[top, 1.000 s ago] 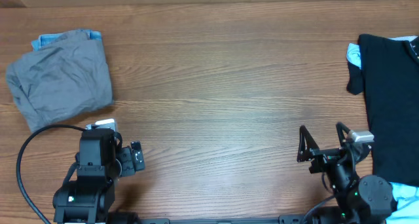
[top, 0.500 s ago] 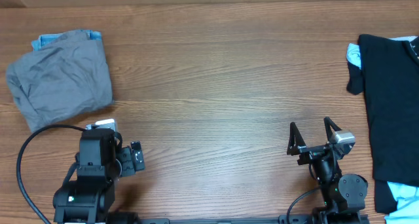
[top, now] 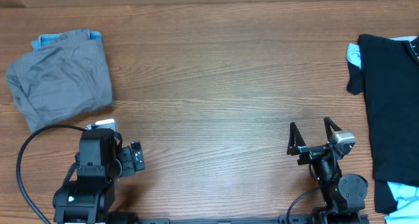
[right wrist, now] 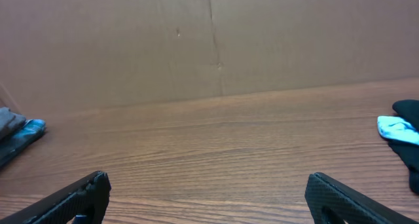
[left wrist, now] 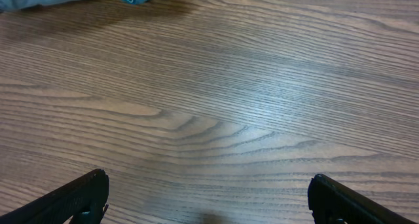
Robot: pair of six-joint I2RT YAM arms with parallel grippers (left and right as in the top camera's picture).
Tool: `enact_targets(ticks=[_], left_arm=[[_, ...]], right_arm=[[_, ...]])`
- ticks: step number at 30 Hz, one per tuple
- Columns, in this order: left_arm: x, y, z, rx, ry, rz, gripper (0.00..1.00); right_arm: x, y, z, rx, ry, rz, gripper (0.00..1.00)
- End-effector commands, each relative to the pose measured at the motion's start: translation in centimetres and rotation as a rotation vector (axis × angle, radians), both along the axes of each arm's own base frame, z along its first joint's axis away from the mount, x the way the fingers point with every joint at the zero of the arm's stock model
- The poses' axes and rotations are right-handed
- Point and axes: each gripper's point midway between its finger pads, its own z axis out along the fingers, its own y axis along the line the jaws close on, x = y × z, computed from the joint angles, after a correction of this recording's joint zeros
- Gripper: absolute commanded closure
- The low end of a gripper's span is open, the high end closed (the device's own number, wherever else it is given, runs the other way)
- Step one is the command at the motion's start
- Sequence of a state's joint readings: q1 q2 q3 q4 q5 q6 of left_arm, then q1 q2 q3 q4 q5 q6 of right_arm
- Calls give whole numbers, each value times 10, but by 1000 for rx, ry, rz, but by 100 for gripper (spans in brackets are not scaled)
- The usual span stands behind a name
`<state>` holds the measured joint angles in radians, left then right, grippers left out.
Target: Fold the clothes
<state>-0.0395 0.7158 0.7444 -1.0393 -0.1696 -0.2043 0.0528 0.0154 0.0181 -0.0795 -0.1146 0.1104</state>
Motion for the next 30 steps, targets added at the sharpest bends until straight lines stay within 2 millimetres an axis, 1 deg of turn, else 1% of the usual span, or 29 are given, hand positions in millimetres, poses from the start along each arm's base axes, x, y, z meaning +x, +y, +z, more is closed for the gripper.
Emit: enact_targets(ticks=[1, 3, 4, 5, 6, 7, 8, 10, 12, 13, 15, 16, 18, 19, 21, 23, 30], left_arm=[[-2, 2, 4, 3, -34, 16, 0], [-7, 3, 1, 9, -54, 18, 0], [-11, 3, -5, 5, -63, 17, 0], [-10, 2, -14, 0, -106, 15, 0], [-4, 1, -21, -4, -179, 10, 0], [-1, 0, -22, -6, -217, 7, 0], [10, -3, -27, -15, -334, -7, 0], [21, -9, -30, -29, -457, -31, 0], [32, -16, -27, -37, -587, -60, 0], [43, -19, -18, -33, -700, -79, 0], [52, -23, -4, -28, -831, -111, 0], [55, -33, 7, -11, -910, -185, 0], [54, -39, 11, 27, -926, -255, 0], [51, -45, 2, 6, -888, -288, 0], [50, -56, 6, -29, -906, -343, 0], [50, -54, 9, -22, -922, -333, 0], [50, -54, 9, -22, -921, -334, 0]], right_arm=[[0, -2, -1, 2, -6, -10, 0], [0, -2, -1, 2, -6, -10, 0], [0, -2, -1, 2, -6, -10, 0], [0, -2, -1, 2, -6, -10, 0], [0, -2, -1, 2, -6, -10, 0], [0, -2, -1, 2, -6, -10, 0], [0, -2, -1, 2, -6, -10, 0], [0, -2, -1, 2, -6, -10, 0], [0, -2, -1, 2, -6, -10, 0], [0, -2, -1, 2, -6, -10, 0], [0, -2, -1, 2, -6, -10, 0], [0, -2, -1, 2, -6, -10, 0], [0, -2, -1, 2, -6, -10, 0], [0, -2, -1, 2, -6, -10, 0], [0, -2, -1, 2, -6, -10, 0], [0, -2, -1, 2, -6, -10, 0], [0, -2, -1, 2, -6, -10, 0]])
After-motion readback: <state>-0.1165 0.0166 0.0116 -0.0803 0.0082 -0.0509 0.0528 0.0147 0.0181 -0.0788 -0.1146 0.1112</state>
